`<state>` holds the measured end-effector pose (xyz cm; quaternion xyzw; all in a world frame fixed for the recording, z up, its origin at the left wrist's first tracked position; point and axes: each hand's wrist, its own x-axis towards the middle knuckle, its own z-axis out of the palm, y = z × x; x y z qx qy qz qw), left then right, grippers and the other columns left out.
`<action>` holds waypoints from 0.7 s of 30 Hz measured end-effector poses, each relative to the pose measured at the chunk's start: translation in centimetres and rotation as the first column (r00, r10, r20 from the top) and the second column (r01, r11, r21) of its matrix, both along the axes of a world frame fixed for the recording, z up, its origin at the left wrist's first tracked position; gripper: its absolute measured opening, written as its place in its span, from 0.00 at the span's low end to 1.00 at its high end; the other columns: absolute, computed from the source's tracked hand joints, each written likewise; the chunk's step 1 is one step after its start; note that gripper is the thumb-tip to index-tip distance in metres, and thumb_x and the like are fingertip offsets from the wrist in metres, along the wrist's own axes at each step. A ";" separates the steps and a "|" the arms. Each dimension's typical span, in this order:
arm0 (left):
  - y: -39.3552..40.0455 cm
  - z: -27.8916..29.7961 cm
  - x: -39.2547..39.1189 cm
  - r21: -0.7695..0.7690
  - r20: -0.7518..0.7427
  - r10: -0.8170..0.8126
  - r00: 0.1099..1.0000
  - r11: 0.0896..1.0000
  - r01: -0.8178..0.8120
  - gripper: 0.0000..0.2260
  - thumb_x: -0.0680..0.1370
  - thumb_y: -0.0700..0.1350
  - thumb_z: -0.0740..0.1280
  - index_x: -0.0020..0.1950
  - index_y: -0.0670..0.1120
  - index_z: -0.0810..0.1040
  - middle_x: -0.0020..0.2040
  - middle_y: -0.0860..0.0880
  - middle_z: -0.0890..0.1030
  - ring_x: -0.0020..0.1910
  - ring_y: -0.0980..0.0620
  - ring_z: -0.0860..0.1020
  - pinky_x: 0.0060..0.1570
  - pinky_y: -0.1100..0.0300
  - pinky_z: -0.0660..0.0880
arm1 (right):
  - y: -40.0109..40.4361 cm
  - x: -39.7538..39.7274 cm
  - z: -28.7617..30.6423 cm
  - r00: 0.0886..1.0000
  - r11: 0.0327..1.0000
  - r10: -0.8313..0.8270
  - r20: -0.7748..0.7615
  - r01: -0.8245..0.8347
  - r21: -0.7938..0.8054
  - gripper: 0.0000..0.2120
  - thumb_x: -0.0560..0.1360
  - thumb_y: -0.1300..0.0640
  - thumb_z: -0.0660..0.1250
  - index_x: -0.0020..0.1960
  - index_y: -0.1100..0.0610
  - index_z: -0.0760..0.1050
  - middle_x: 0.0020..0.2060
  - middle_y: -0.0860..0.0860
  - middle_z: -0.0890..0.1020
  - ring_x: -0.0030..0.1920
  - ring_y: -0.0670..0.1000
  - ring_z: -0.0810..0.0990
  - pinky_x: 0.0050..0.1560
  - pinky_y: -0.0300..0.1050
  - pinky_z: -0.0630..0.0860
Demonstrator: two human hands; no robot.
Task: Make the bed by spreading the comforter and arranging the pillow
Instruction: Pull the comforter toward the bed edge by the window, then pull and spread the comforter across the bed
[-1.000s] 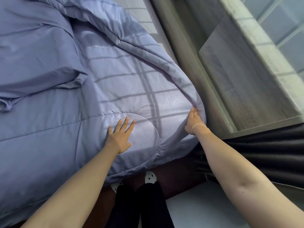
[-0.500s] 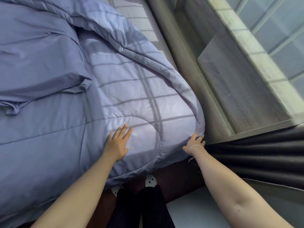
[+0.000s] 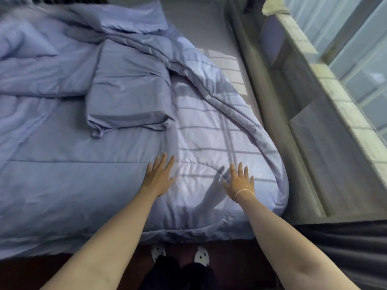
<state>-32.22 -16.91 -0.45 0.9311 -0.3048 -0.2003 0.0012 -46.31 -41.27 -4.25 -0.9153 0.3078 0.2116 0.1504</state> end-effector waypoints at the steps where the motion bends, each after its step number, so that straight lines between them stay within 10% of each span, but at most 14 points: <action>1: 1.1 0.4 0.2 -0.010 0.010 0.030 0.999 1.000 -0.030 0.32 0.81 0.54 0.56 0.77 0.50 0.40 0.78 0.45 0.41 0.77 0.45 0.44 0.74 0.44 0.48 | 0.8 1.0 0.4 0.999 0.999 0.038 0.008 -0.038 -0.012 0.35 0.78 0.42 0.54 0.77 0.48 0.40 0.77 0.53 0.41 0.77 0.58 0.41 0.74 0.61 0.47; 21: 37.2 6.2 5.9 -0.278 0.189 0.559 0.807 0.819 -0.502 0.24 0.81 0.51 0.56 0.76 0.46 0.57 0.75 0.44 0.62 0.70 0.45 0.66 0.68 0.52 0.64 | 35.8 21.7 6.0 0.830 0.857 0.506 0.236 -0.515 -0.026 0.33 0.73 0.39 0.65 0.74 0.47 0.58 0.75 0.52 0.59 0.71 0.57 0.65 0.71 0.60 0.57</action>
